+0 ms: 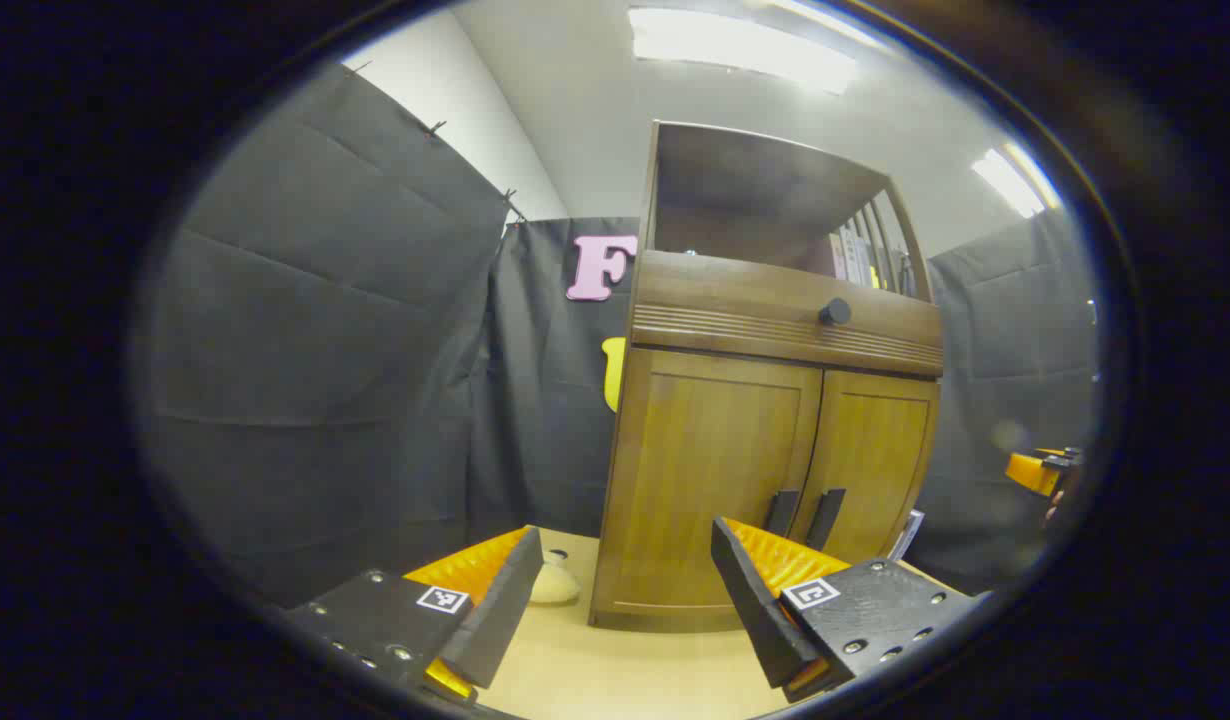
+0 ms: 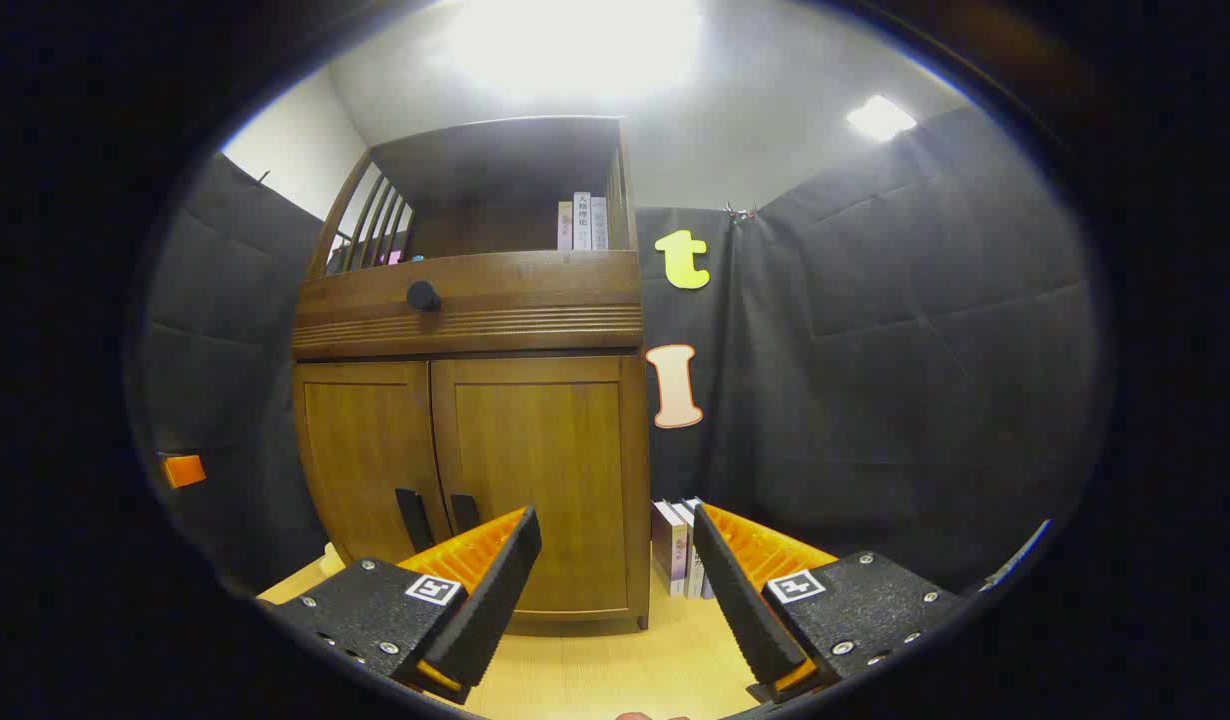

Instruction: Open the right door of the double-door shoe cabinet with the right hand, and open the left door with the left hand.

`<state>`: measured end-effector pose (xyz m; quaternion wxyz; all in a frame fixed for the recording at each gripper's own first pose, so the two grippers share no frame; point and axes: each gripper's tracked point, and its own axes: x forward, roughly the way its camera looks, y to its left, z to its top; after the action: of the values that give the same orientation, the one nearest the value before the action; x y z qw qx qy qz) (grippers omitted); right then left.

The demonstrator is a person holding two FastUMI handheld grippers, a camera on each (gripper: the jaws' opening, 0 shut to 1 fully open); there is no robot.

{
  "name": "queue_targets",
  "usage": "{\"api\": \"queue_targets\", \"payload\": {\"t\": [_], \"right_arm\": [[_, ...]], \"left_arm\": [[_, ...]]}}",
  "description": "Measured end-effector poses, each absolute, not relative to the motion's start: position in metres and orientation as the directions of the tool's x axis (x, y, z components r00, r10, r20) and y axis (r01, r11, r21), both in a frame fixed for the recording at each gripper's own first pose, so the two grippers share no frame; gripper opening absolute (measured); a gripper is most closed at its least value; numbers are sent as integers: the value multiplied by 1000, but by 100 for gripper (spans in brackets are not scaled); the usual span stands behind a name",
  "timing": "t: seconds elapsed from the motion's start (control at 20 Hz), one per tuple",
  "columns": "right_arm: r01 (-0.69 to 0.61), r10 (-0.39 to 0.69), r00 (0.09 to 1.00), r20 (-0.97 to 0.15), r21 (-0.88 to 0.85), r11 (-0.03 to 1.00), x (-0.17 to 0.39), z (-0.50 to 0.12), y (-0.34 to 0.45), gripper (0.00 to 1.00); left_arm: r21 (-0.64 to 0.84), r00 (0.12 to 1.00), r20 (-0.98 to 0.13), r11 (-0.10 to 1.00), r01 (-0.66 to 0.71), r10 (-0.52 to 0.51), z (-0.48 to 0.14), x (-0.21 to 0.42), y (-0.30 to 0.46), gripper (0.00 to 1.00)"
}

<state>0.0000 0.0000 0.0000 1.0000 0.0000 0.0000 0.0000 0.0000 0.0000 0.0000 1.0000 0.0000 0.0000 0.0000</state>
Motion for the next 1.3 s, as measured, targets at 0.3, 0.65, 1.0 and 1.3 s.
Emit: {"api": "queue_targets", "payload": {"t": [0.3, 0.65, 1.0, 1.3], "right_arm": [[-36, 36, 999, -10, 2, 999, -1, -3, 14, 95], [-64, 64, 997, -41, 8, 998, 7, -8, 22, 96], [-147, 147, 987, -59, 18, 989, 27, -11, 52, 95], [-231, 233, 969, -79, 27, 973, 57, -17, 98, 95]], "left_arm": [[47, 995, 87, 997, -54, 50, 12, -16, 0, 100], [40, 996, 76, 998, 39, -42, 5, -13, -5, 100], [52, 999, 21, 997, 49, -50, -4, -2, -12, 100], [-25, 998, -57, 999, 21, -23, -17, -2, -7, 100]]}}
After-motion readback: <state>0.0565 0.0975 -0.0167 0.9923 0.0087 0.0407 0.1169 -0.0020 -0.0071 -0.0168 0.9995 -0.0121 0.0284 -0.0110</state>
